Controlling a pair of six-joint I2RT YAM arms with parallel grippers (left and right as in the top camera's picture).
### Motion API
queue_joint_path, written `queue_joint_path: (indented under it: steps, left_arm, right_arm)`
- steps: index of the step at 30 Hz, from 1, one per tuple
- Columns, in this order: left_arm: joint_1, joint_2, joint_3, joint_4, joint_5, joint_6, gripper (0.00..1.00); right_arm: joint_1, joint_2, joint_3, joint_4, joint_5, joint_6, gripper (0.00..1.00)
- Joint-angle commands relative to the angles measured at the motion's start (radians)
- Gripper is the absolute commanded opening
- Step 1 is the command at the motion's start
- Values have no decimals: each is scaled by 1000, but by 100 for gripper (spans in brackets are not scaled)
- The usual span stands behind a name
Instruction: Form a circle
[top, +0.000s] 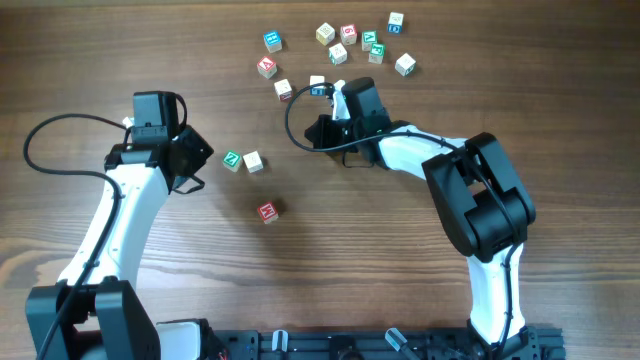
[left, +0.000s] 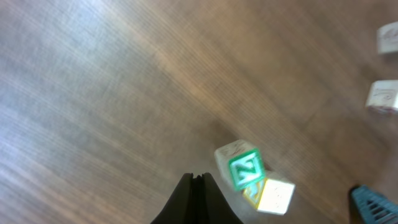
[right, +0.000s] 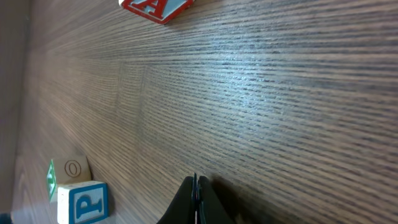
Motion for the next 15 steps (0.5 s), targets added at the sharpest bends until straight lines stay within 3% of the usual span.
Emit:
queue_joint_path:
  steps: [1,7,10,12,15]
  left_arm:
    - [4,-11,-4,-46,-2,-41,4]
    - [4,-11,-4,-85,-2,-44,4]
    - [4,-11,-4,-85,-3,-44,4]
    - [4,-11,-4,-80,-29,-44,4]
    - [4,-11,-4,-48,-51,-44,4]
  right_arm:
    - [25,36,-16,-38,-10,49,5]
    - [29,36,-16,32,-118,224,4]
    - [40,36,-16,70,-151,211,5]
    - [50,36,-16,81,-140,126,4]
    - [58,36,-16,134,-190,137,4]
